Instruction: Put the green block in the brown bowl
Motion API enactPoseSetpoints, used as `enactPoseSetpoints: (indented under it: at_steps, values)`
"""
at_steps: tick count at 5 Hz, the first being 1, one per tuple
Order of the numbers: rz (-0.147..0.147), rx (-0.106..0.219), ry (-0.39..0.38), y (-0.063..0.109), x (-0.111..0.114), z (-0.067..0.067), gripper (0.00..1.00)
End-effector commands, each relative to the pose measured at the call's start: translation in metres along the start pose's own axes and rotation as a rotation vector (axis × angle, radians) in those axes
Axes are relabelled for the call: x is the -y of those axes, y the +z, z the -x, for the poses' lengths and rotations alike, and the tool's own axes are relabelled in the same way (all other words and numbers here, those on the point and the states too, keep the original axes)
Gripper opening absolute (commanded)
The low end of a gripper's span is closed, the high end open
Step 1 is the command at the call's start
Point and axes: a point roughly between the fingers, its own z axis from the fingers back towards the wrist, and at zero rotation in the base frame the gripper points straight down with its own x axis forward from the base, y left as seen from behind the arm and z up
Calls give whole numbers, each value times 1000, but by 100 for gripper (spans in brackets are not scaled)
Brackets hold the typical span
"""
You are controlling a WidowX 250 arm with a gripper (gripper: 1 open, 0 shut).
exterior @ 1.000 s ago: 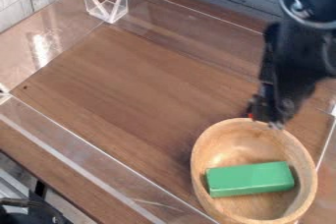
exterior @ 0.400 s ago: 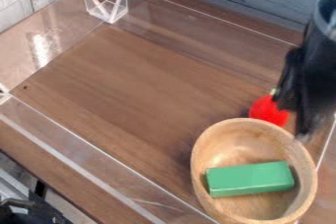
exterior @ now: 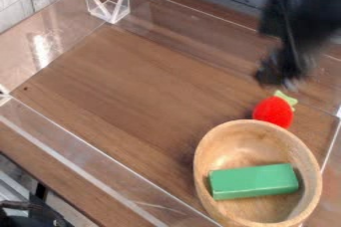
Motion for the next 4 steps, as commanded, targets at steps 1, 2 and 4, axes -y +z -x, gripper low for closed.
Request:
enactPoseSetpoints:
  at_steps: [1,2,4]
  values:
    - [-41,61,34,22,-3,-3,100]
    - [-42,87,10,17,-11,-14,100]
    - [-29,170,-79,5,-17,-51,100]
